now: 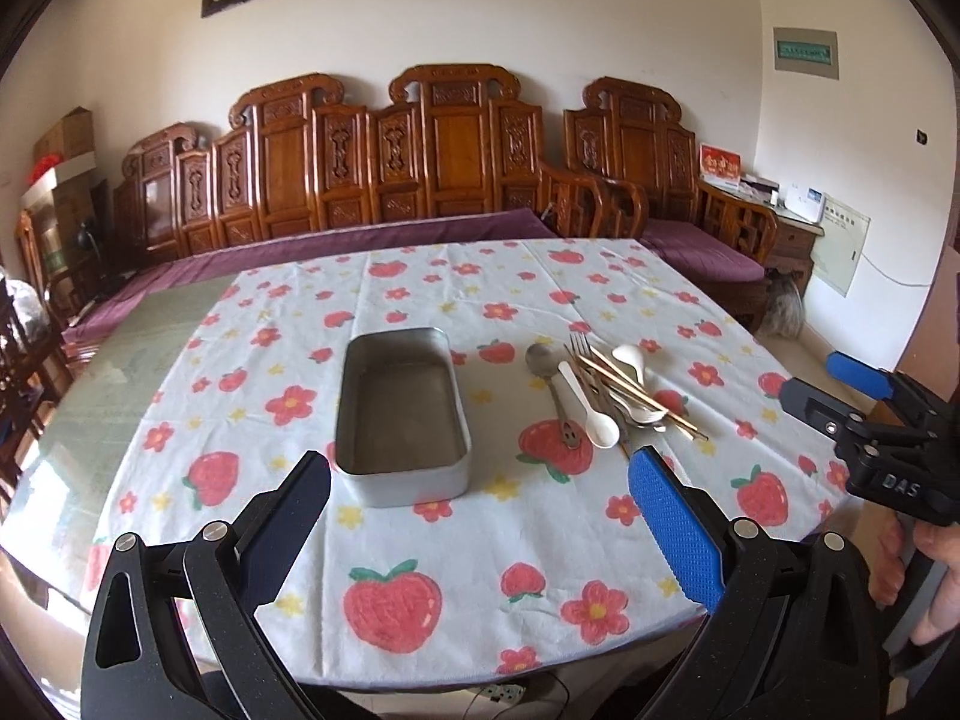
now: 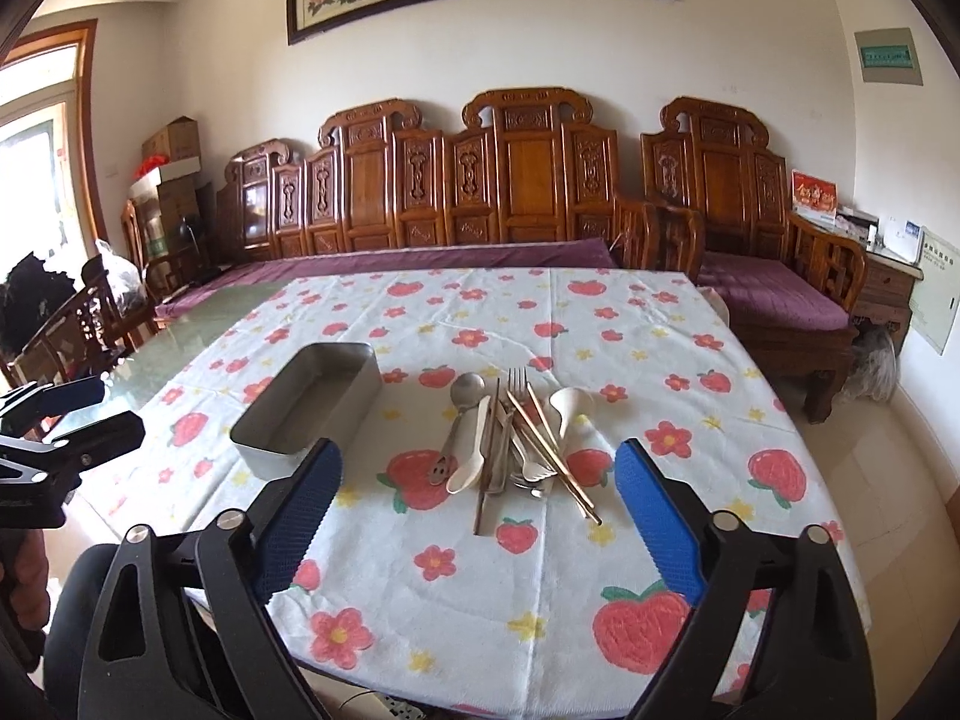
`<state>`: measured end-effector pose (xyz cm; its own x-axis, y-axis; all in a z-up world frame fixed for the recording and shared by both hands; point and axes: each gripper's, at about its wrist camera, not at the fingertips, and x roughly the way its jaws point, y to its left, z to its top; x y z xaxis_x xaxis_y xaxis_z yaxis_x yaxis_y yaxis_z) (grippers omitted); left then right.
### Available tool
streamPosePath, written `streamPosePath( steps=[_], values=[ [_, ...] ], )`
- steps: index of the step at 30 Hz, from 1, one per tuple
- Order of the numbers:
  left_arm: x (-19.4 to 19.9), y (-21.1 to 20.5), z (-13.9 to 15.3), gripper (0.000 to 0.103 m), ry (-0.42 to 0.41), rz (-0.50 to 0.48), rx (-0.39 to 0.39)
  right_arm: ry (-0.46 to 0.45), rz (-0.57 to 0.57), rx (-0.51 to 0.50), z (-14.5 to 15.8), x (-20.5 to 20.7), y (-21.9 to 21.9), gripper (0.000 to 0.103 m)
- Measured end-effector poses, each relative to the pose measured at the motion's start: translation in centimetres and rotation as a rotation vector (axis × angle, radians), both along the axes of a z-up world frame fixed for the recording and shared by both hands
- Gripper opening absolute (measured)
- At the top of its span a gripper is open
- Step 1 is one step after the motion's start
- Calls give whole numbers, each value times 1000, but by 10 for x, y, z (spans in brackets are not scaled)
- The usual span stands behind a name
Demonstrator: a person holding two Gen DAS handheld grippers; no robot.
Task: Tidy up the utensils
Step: 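Reach the right tool into the utensil pile and grasp the white ladle handle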
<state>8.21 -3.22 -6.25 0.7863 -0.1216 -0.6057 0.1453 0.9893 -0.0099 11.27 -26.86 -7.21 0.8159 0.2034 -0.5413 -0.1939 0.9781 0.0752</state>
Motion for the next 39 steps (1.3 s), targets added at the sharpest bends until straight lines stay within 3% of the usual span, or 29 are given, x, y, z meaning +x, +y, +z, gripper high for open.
streamPosePath(
  steps=[10, 14, 19, 28, 32, 36, 39],
  values=[
    [49, -15, -26, 96, 91, -45, 18, 77, -36, 6, -34, 71, -26, 87],
    [68, -19, -34, 96, 131, -71, -14, 91, -43, -39, -46, 101, -36, 84],
    [86, -28, -40, 96, 140, -88, -8, 143, -35, -79, -66, 134, -49, 73],
    [115, -48, -59, 96, 190, -128, -17, 290, -5, 27, -128, 181, -65, 52],
    [128, -57, -71, 96, 216, -142, -35, 302, 13, 21, -139, 201, -61, 49],
    [138, -68, -86, 96, 246, -154, -16, 333, 33, 52, -150, 221, -63, 36],
    [146, -77, -102, 95, 280, -160, 20, 345, 70, 81, -156, 232, -60, 33]
  ],
)
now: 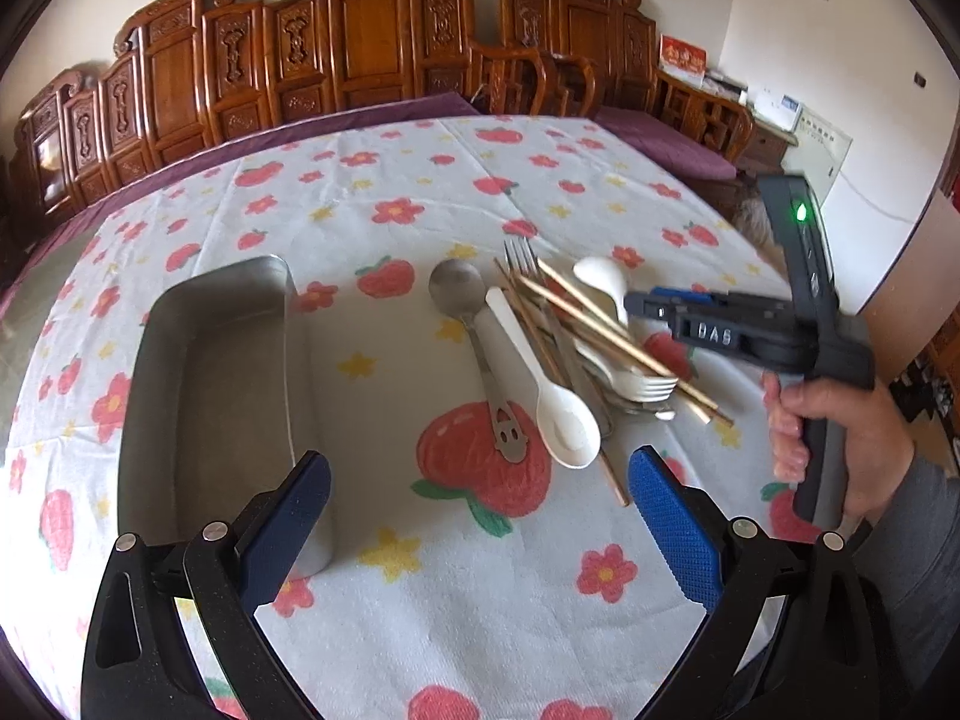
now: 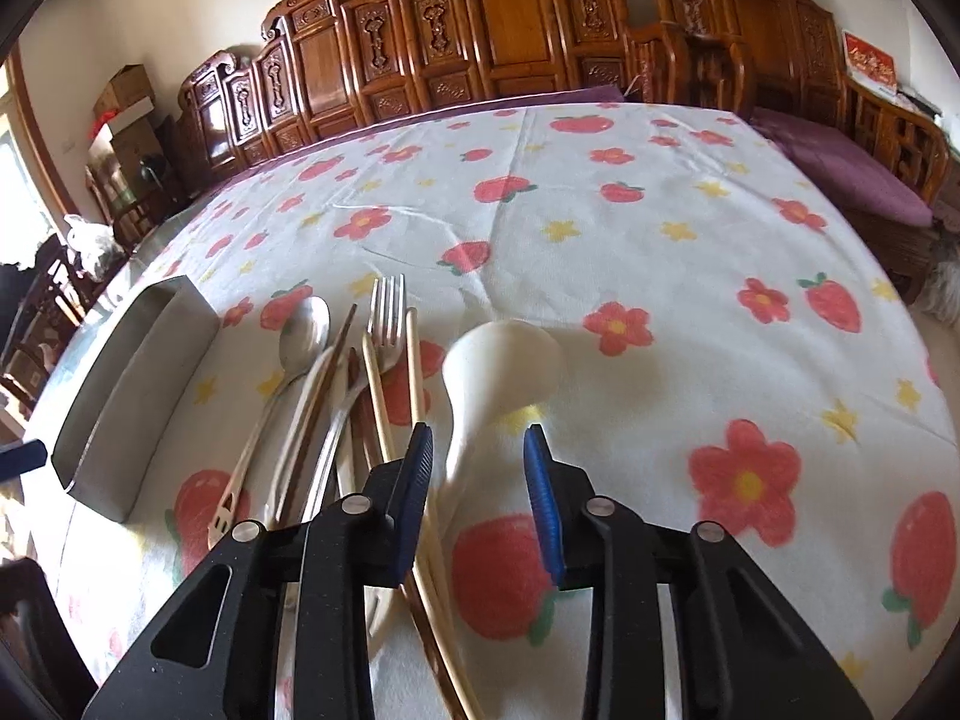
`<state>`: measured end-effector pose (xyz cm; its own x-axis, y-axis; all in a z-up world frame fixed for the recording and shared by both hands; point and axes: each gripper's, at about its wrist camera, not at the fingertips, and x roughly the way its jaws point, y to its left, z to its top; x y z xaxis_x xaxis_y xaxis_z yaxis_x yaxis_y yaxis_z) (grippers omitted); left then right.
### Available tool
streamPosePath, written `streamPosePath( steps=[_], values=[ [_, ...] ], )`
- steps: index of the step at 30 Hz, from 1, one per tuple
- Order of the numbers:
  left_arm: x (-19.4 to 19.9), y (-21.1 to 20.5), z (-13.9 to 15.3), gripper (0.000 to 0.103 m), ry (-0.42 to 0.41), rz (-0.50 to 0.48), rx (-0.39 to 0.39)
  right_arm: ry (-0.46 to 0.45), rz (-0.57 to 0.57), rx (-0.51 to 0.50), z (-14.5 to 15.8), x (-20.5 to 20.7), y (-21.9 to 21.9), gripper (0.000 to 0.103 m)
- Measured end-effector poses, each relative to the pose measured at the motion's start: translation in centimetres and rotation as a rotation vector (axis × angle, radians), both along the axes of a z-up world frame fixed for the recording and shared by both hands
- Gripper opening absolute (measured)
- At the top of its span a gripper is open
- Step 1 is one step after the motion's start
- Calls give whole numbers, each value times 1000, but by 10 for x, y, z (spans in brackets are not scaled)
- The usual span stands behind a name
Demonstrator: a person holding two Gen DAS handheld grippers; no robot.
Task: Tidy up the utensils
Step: 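Reach the right tool into the utensil pile and grasp the white ladle handle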
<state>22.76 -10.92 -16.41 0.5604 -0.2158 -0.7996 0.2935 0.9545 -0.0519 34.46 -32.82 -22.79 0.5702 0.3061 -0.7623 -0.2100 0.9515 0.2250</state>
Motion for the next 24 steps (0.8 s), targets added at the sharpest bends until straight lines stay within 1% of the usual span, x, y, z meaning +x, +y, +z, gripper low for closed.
streamPosePath(
  steps=[2, 5, 6, 11, 13, 15, 18, 19, 22, 24],
  values=[
    [3, -2, -7, 92, 15, 0, 9, 13, 16, 34, -3, 6, 2, 30],
    [6, -5, -15, 89, 32, 4, 12, 51, 5, 38, -9, 15, 1, 25],
    [7, -6, -17, 88, 37, 5, 13, 69, -5, 42, -13, 17, -1, 22],
    [10, -14, -22, 86, 55, 8, -3, 94, -7, 105, -14, 19, -9, 20],
    [10, -17, -23, 86, 62, 8, -8, 87, -5, 94, -14, 17, -7, 21],
    [9, -20, -23, 86, 63, 10, -10, 74, 2, 51, -13, 15, 0, 21],
    [6, -22, -23, 86, 66, 13, -2, 63, 23, 14, -12, 14, 8, 20],
    [5, -23, -22, 86, 65, 14, 1, 63, 23, 4, -12, 14, 8, 11],
    [3, -23, -21, 86, 60, 20, 10, 54, 5, 21, -7, 12, 2, 5],
    [3, -26, -19, 81, 57, 16, 13, 25, -6, 43, 1, 9, -5, 4]
  ],
)
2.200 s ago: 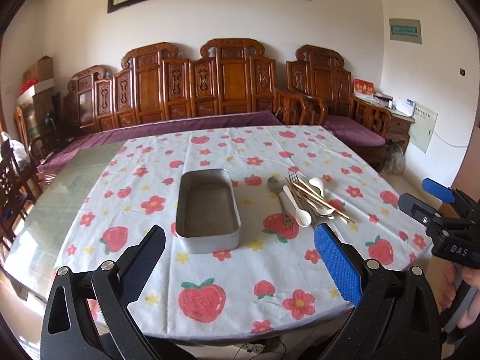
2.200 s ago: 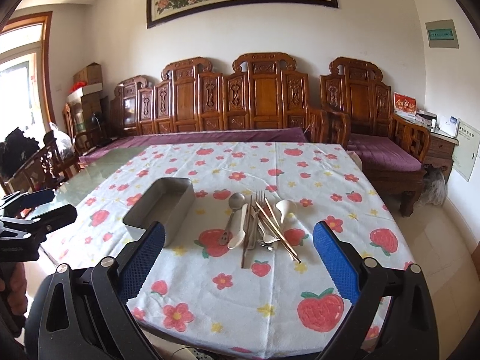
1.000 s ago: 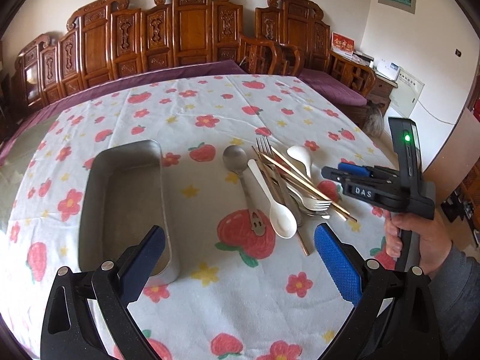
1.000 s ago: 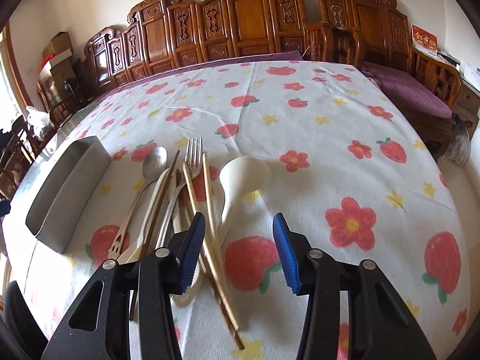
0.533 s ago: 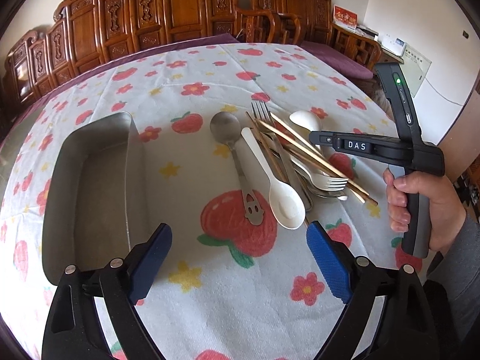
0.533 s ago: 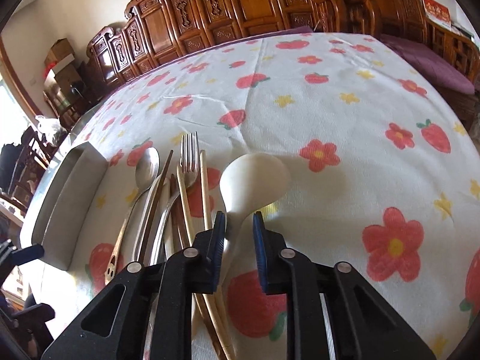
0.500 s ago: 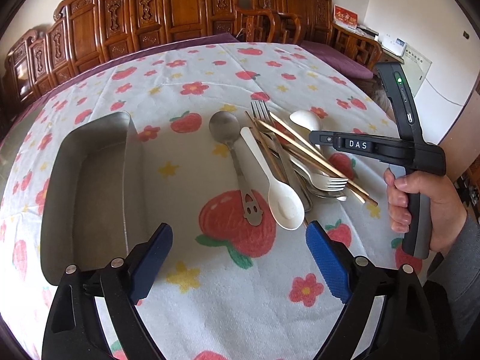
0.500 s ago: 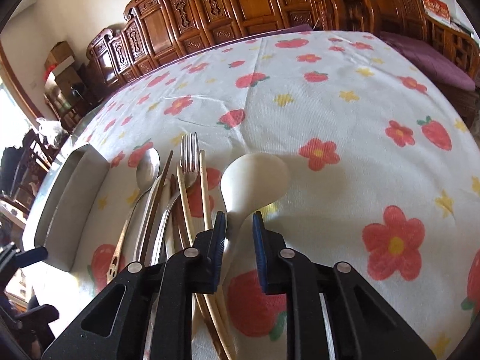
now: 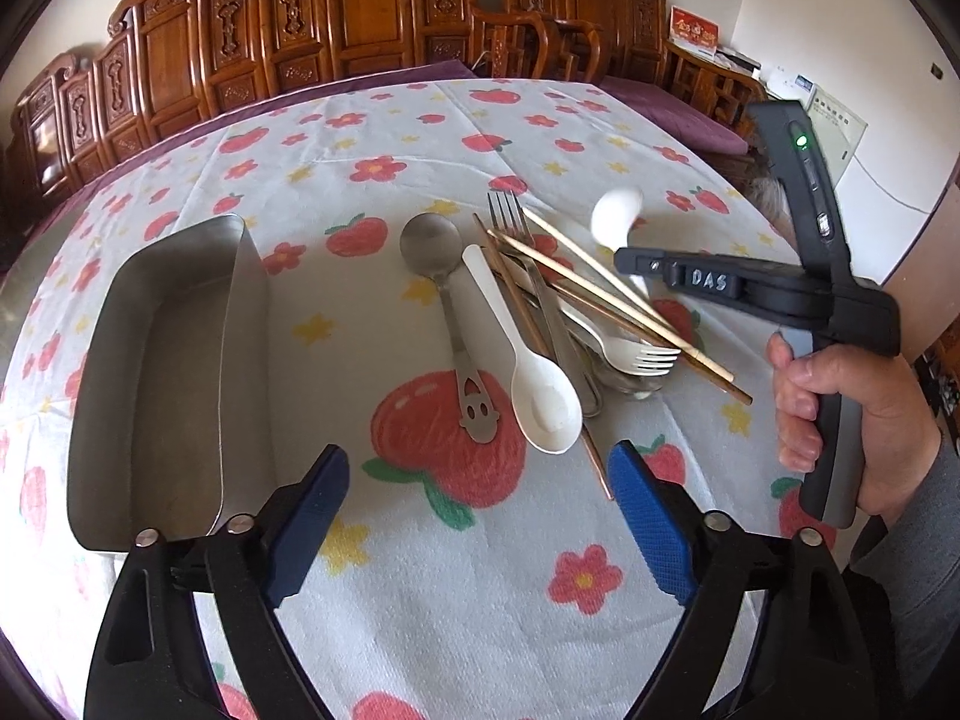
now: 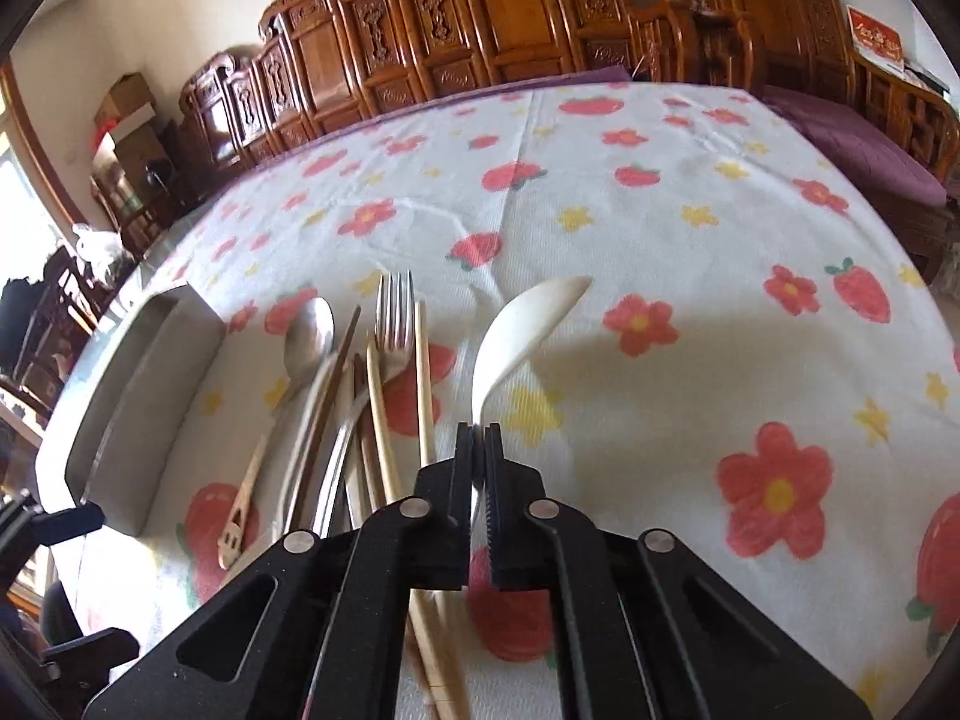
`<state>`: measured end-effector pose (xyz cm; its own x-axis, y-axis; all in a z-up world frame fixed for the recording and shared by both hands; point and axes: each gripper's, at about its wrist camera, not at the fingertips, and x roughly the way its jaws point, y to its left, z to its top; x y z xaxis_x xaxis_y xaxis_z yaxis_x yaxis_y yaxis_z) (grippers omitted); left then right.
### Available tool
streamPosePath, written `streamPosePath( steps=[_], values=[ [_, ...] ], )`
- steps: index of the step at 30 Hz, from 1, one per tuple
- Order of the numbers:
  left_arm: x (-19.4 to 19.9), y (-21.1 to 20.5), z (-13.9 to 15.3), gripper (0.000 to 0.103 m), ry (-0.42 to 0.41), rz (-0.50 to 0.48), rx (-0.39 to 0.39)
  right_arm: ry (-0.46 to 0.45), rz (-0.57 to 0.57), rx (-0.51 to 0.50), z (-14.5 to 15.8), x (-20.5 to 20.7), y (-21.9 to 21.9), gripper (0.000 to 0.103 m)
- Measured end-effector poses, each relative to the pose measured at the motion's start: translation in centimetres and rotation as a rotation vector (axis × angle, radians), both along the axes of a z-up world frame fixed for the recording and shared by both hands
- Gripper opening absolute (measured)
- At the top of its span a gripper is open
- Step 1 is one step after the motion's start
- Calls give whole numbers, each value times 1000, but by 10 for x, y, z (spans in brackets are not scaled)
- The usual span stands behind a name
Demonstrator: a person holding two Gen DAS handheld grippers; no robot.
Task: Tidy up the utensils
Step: 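Reach the right tool into the utensil pile and grasp the white ladle handle, then grasp a white plastic spoon with the left tool while the right tool lifts the ladle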
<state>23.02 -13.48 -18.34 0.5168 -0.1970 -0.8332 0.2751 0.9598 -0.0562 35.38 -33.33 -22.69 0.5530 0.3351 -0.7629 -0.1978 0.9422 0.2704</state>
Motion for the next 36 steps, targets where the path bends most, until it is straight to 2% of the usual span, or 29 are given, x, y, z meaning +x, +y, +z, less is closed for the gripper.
streamPosePath(
  steps=[5, 11, 15, 24, 27, 28, 36],
  values=[
    [0, -10, 0, 73, -1, -25, -2, -50, -53, 7, 15, -7, -23, 4],
    [4, -29, -5, 66, 3, -72, 0, -131, -101, -45, 37, -17, -52, 4],
    [9, -41, -12, 59, 15, -95, 3, -131, -126, -46, 38, -15, -69, 4],
    [25, -51, -30, 24, 45, -96, 29, -158, -109, -48, 47, -19, -67, 4],
    [28, -49, -34, 11, 50, -95, 37, -173, -95, -32, 54, -22, -65, 4],
    [28, -48, -34, 3, 54, -93, 35, -178, -82, -21, 57, -23, -63, 4],
    [15, -38, -13, 2, 0, -103, -5, -246, -12, -50, 86, -36, -41, 4]
  ],
)
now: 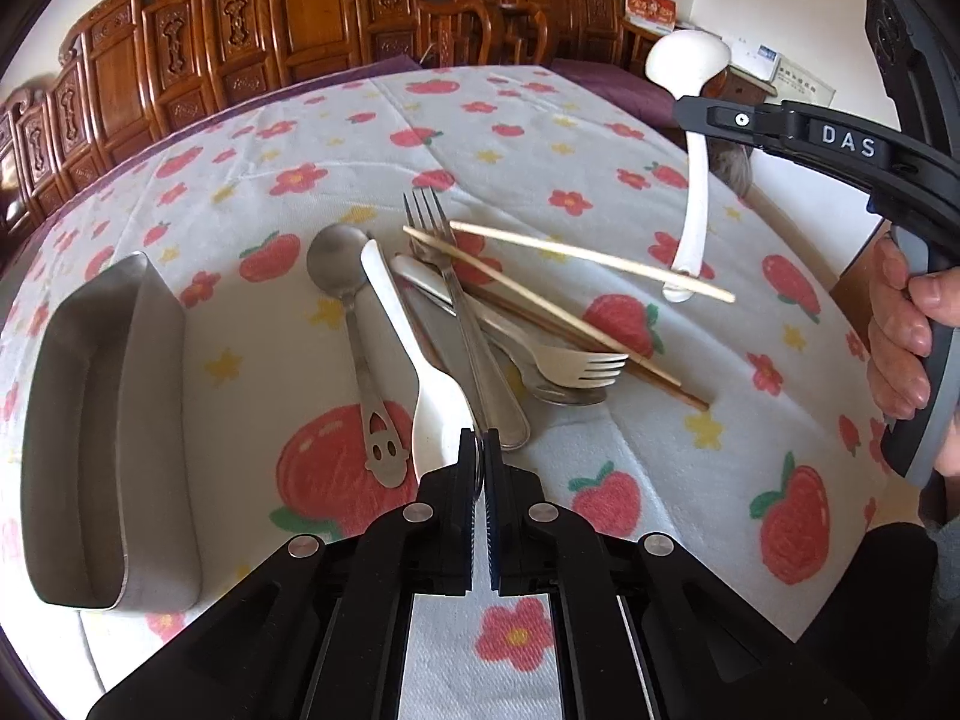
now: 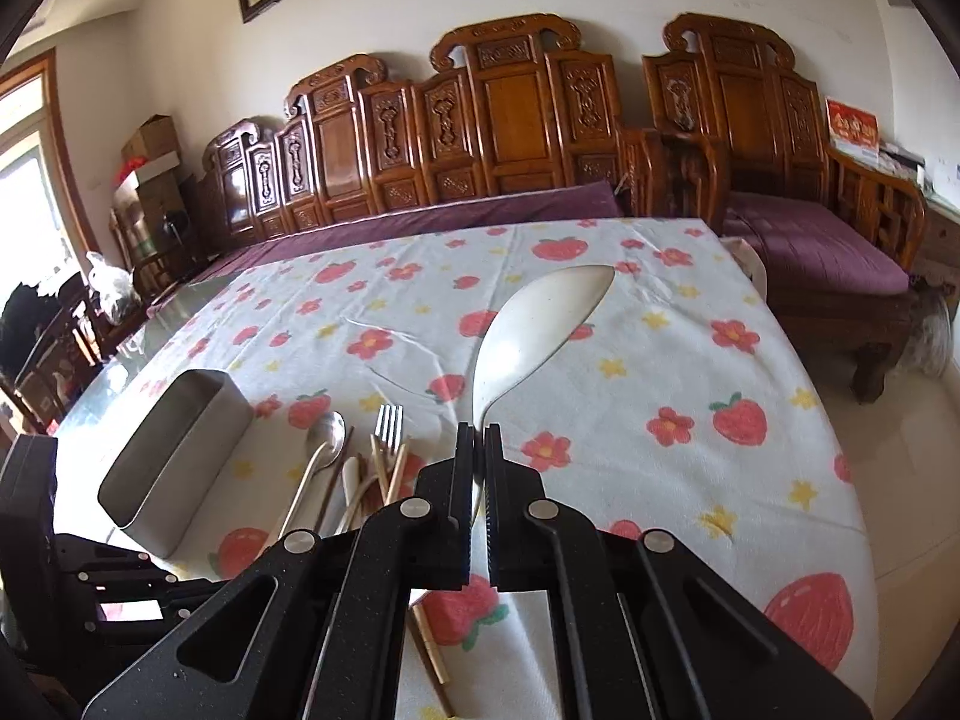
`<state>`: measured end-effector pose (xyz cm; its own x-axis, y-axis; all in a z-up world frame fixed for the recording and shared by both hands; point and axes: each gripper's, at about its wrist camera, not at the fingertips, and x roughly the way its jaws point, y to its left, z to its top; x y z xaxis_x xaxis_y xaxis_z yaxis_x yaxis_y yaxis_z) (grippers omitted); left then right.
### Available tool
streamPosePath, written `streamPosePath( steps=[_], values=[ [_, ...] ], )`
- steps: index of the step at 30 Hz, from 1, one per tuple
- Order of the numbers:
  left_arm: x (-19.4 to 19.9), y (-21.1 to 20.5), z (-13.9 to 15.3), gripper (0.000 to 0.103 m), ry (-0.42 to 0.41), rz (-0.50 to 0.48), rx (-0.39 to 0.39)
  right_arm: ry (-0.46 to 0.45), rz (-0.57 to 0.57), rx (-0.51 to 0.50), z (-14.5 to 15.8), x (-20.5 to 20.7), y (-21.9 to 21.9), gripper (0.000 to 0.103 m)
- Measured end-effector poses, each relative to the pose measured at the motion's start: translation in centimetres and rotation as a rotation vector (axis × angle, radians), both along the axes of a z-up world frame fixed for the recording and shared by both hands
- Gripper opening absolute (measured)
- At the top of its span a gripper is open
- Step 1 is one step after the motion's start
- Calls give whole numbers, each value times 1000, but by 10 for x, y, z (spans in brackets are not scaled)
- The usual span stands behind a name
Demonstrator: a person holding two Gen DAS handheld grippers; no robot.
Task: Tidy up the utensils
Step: 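Grasp a white plastic spoon with the left tool while the right tool lifts the ladle, then carry the white spoon into the metal tray and open the left tool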
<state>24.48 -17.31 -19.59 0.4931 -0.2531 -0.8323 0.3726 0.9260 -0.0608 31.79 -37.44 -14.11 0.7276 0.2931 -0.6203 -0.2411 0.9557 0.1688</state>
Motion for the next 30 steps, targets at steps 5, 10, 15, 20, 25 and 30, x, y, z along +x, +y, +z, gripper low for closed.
streamPosePath(
  steps=[5, 10, 15, 20, 25, 30],
  values=[
    [-11, 8, 21, 2, -32, -15, -28, -29, 33, -25, 16, -10, 15, 4],
    [-18, 25, 42, 2, -74, -36, -54, -12, 69, -48, 10, -15, 36, 4],
    [-19, 48, 59, 2, -115, -40, -79, 2, 91, -122, 8, -22, 57, 4],
    [-22, 73, 68, 2, -148, -34, -84, -3, 93, -236, 12, -30, 72, 4],
    [-19, 105, 72, 2, -158, -9, -97, 13, 72, -287, 13, -36, 73, 4],
    [-19, 131, 72, 2, -166, 15, -101, 20, 71, -361, 14, -42, 79, 4]
  ],
)
